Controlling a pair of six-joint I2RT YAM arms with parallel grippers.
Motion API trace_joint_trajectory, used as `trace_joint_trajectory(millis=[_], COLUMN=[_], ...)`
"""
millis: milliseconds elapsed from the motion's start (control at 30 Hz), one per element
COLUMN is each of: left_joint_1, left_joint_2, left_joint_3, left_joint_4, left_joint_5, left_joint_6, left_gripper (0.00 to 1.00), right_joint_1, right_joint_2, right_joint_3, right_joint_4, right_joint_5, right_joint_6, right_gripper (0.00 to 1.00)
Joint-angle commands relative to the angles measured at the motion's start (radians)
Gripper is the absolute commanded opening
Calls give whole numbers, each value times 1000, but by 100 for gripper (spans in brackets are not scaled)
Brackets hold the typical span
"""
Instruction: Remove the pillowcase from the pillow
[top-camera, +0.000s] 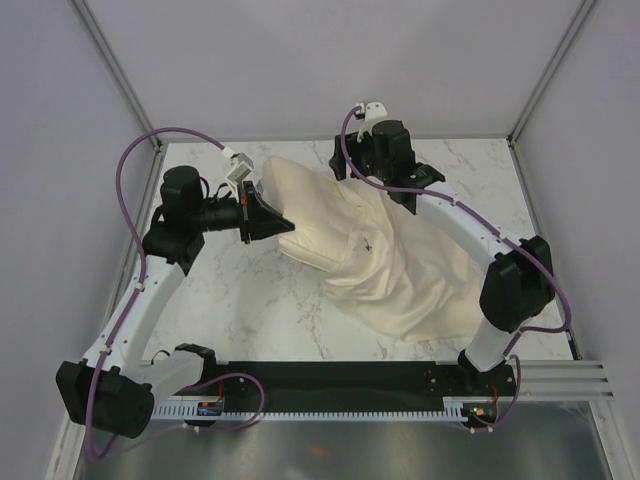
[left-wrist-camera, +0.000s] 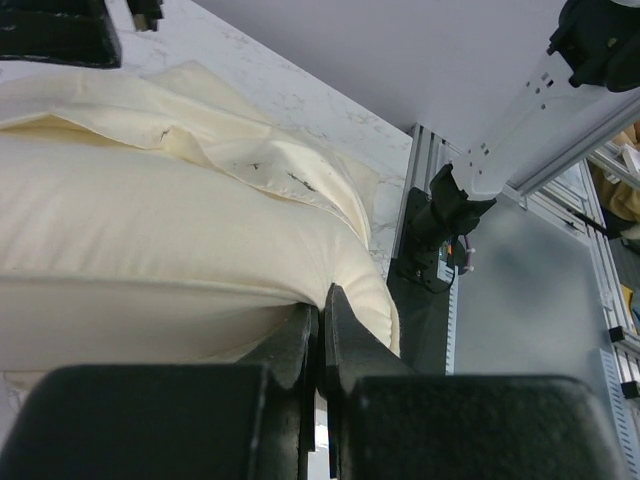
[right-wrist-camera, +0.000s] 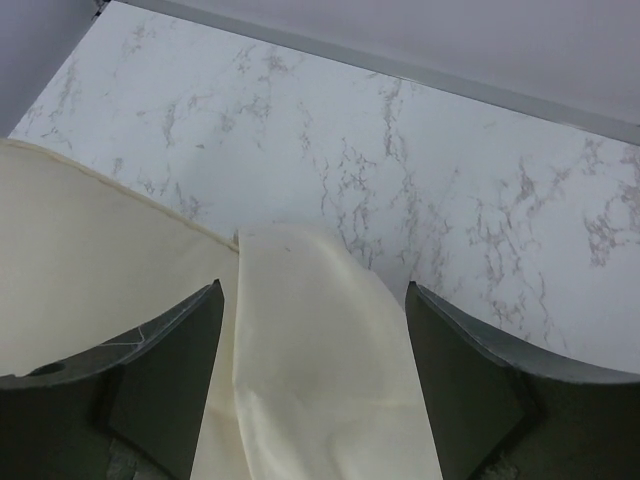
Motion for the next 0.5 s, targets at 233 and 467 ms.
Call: trace_joint_trajectory(millis=[233, 467], left_joint_1=[4, 6], left_joint_2=[-11, -23], left_joint_3=[70, 66], left_joint_4=[70, 68], left_joint_5=[86, 71], left_joint_6=[46, 52], left_gripper=[2, 2], right_joint_1=[-8, -24], right_joint_2=[203, 179], right_joint_3=[-80, -117], right_joint_4=[17, 8], right_joint_5=[-362, -294], right_joint_6=[62, 61], right_gripper=[52, 0])
